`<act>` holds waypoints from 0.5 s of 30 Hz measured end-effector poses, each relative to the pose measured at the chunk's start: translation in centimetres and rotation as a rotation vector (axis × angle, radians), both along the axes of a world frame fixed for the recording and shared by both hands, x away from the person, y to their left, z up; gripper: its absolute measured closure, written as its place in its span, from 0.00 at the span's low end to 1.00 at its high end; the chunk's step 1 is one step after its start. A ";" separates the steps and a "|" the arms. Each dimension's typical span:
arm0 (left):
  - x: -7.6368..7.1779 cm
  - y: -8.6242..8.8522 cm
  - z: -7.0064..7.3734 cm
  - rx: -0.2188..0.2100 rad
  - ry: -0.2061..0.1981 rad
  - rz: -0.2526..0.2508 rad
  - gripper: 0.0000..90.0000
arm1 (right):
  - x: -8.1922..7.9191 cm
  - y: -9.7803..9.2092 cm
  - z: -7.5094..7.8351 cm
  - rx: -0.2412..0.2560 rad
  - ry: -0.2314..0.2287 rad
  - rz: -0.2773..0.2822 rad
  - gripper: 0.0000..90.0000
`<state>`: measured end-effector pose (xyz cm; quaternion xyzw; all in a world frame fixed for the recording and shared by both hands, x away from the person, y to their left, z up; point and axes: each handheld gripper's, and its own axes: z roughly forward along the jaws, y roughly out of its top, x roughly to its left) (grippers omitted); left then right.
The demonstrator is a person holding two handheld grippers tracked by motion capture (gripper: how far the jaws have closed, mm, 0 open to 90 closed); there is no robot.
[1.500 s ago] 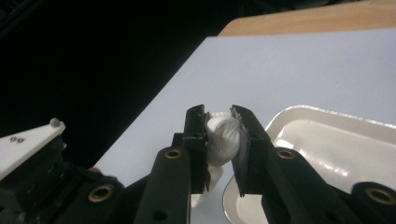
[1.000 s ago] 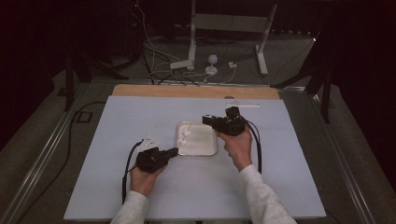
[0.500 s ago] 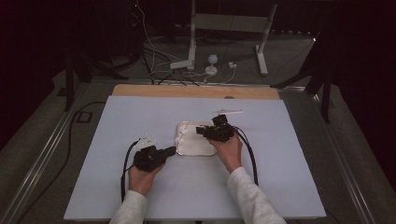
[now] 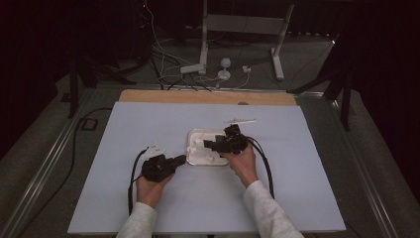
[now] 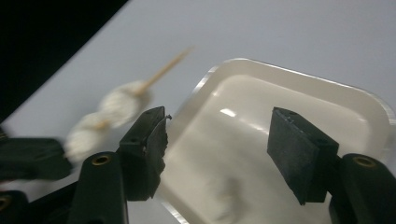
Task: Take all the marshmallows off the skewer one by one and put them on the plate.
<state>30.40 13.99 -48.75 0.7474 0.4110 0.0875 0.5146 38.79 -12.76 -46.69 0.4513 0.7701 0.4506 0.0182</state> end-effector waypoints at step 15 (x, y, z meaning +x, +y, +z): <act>-0.4 -0.7 0.2 -0.015 -0.038 -0.034 1.00 | -0.6 0.8 0.9 0.204 0.091 0.058 0.56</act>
